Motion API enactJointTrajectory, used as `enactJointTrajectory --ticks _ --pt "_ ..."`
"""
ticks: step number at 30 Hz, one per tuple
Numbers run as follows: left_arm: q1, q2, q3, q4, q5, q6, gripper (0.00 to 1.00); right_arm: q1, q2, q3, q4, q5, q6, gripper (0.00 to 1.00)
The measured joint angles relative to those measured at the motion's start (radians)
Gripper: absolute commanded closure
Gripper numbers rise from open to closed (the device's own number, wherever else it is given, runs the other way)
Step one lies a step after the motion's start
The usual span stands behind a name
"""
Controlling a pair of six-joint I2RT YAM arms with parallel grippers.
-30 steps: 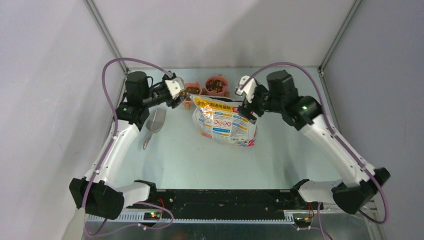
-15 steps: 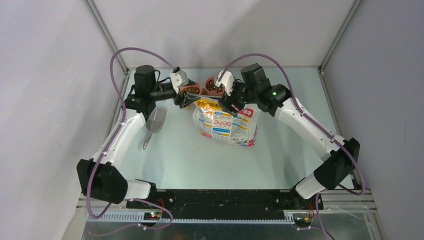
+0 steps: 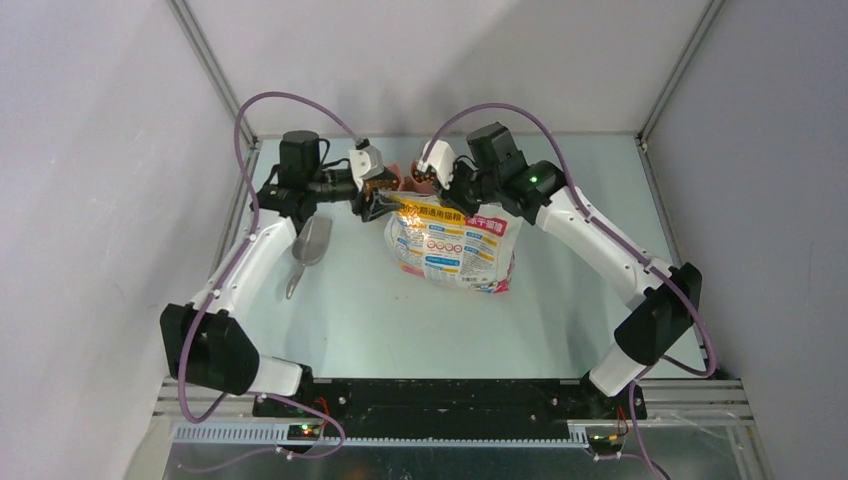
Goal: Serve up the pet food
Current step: Close the pet food bag at the center of the board.
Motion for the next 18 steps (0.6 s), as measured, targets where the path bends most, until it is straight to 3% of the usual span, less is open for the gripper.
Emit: enactJointTrajectory --ticks 18 --pt "-0.013 0.016 0.086 -0.155 0.045 0.113 0.30 -0.152 0.050 0.174 -0.372 -0.374 -0.073 1.00"
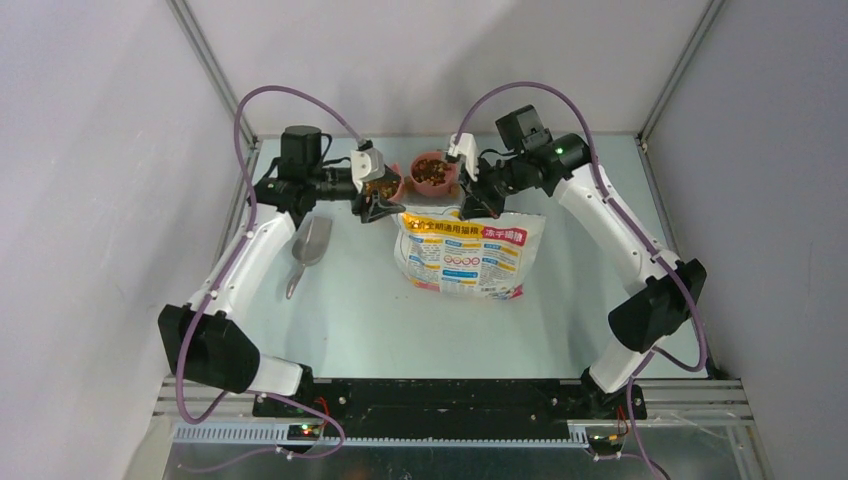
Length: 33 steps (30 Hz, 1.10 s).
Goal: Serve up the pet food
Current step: Close the pet food bag at the center of the board.
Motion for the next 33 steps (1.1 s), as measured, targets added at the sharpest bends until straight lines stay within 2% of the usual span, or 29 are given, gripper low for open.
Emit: enactJointTrajectory --ticks 4,6,8,10,11,12,14,16,18,19,21,23,28,33 --pt "-0.018 0.000 -0.001 -0.019 0.051 0.007 0.33 -0.012 0.006 0.014 -0.049 -0.025 -0.011 1.00" --pt "-0.038 0.000 -0.002 -0.041 0.065 0.018 0.38 -0.012 0.010 0.022 -0.063 -0.035 -0.020 1.00" --pt "-0.064 0.005 -0.001 -0.079 0.071 0.042 0.47 -0.013 0.014 0.024 -0.072 -0.048 -0.036 1.00" --pt "-0.087 0.024 0.008 -0.140 0.070 0.087 0.67 -0.015 0.015 0.028 -0.085 -0.060 -0.058 1.00" --pt "-0.097 0.046 0.025 -0.187 0.070 0.120 0.73 -0.017 0.016 0.030 -0.092 -0.065 -0.070 1.00" --pt "-0.103 0.070 0.045 -0.233 0.069 0.149 0.84 -0.019 0.017 0.032 -0.100 -0.070 -0.080 1.00" --pt "-0.108 0.124 0.100 -0.334 0.068 0.224 0.97 -0.021 0.021 0.041 -0.119 -0.079 -0.101 1.00" --pt "-0.109 0.152 0.137 -0.412 0.072 0.282 1.00 -0.021 0.030 0.048 -0.127 -0.087 -0.116 1.00" --pt "-0.111 0.150 0.140 -0.432 0.067 0.313 1.00 -0.021 0.036 0.057 -0.141 -0.093 -0.121 0.82" --pt "-0.113 0.141 0.130 -0.423 0.063 0.311 1.00 -0.018 0.036 0.058 -0.146 -0.093 -0.120 0.61" --pt "-0.114 0.116 0.100 -0.397 0.042 0.300 1.00 -0.010 0.035 0.076 -0.134 -0.123 -0.102 0.42" --pt "-0.115 0.086 0.066 -0.360 0.023 0.269 1.00 0.010 0.017 0.092 -0.073 -0.135 -0.069 0.34" --pt "-0.122 0.071 0.062 -0.344 -0.010 0.210 1.00 0.105 -0.039 0.082 0.104 -0.117 0.015 0.35" --pt "-0.122 0.071 0.062 -0.335 -0.015 0.188 1.00 0.152 -0.011 0.088 0.171 -0.100 0.047 0.37"
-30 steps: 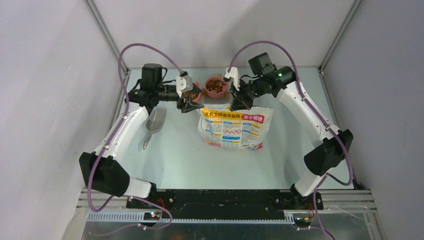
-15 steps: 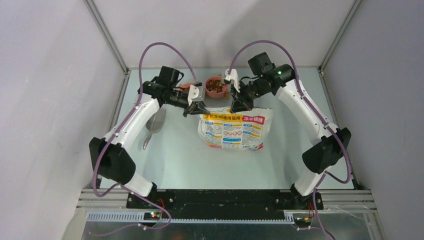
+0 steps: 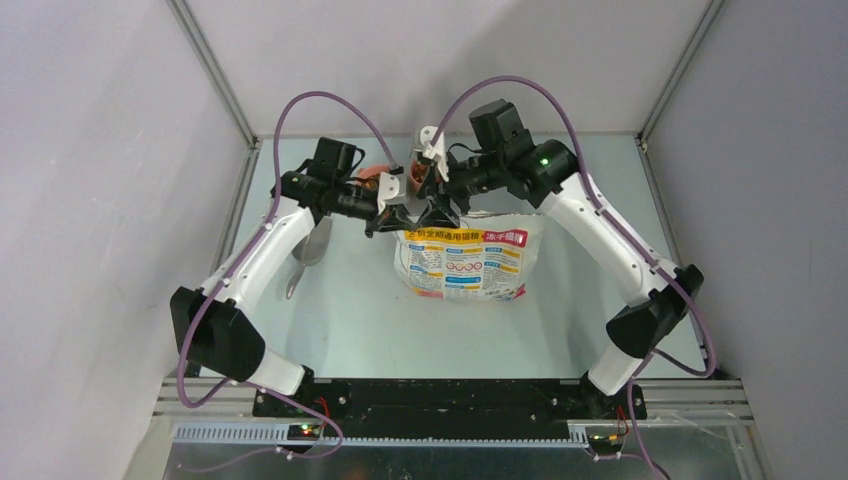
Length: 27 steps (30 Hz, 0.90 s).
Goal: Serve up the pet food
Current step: Close the pet food bag at the center of the board.
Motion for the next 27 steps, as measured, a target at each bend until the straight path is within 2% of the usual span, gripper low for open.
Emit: enactJointTrajectory --ticks 6,8,9,11,13,21,27 --pt "0.000 -0.003 -0.007 0.016 -0.002 -0.002 1.00 -0.003 0.067 0.002 0.006 0.039 -0.005 0.43" --pt "0.000 -0.015 -0.025 0.036 -0.004 -0.003 1.00 -0.003 0.084 0.002 0.005 0.043 -0.010 0.49" --pt "0.000 -0.022 -0.034 0.047 -0.005 -0.003 1.00 -0.003 0.090 0.002 0.005 0.045 -0.013 0.59" --pt "0.000 -0.035 -0.056 0.076 -0.010 -0.005 1.00 -0.003 0.103 0.003 0.003 0.047 -0.019 0.70" --pt "0.000 -0.053 -0.084 0.112 -0.016 -0.013 1.00 -0.003 0.112 0.004 -0.003 0.051 -0.022 0.76" --pt "0.033 -0.091 -0.163 0.209 -0.010 -0.030 1.00 -0.011 0.114 0.015 -0.084 0.082 -0.066 0.81" --pt "0.085 -0.107 -0.193 0.225 0.003 -0.028 1.00 -0.053 0.114 0.017 -0.154 0.119 -0.099 0.96"
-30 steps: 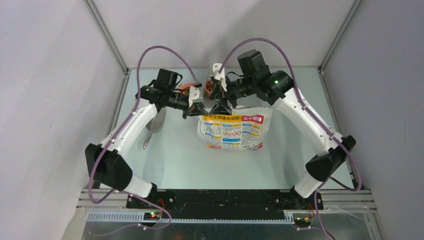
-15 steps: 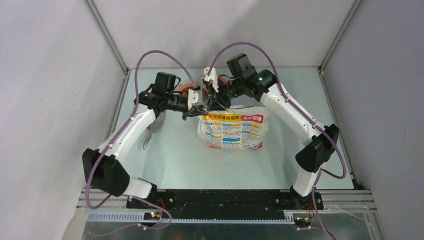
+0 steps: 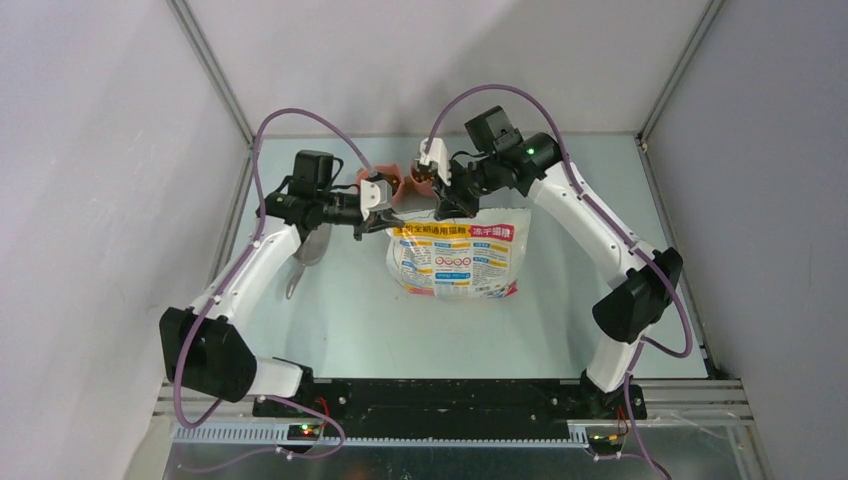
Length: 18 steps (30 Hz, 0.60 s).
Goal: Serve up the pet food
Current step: Close the pet food bag at the center of the board.
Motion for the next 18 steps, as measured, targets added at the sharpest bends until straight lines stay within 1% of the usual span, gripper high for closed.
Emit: enactJointTrajectory --ticks 1,9,11,16,17,18 --pt "0.007 -0.003 -0.002 0.001 0.000 0.000 1.00 -0.006 0.000 0.000 -0.009 0.005 -0.004 1.00" --pt "0.015 -0.005 -0.005 0.013 0.010 0.000 1.00 -0.010 -0.006 0.002 -0.021 0.012 -0.026 1.00" --pt "0.015 -0.005 -0.005 0.018 0.015 0.000 1.00 -0.013 -0.012 0.000 -0.025 0.014 -0.027 0.98" --pt "0.015 -0.005 -0.005 0.037 0.039 0.003 1.00 -0.028 -0.040 -0.034 -0.017 0.010 -0.032 1.00" --pt "0.015 -0.005 -0.005 0.039 0.043 0.006 1.00 -0.032 -0.048 -0.047 -0.010 0.007 -0.035 1.00" --pt "0.015 -0.005 -0.005 0.043 0.049 0.007 1.00 -0.037 -0.058 -0.061 -0.004 0.002 -0.039 0.97"
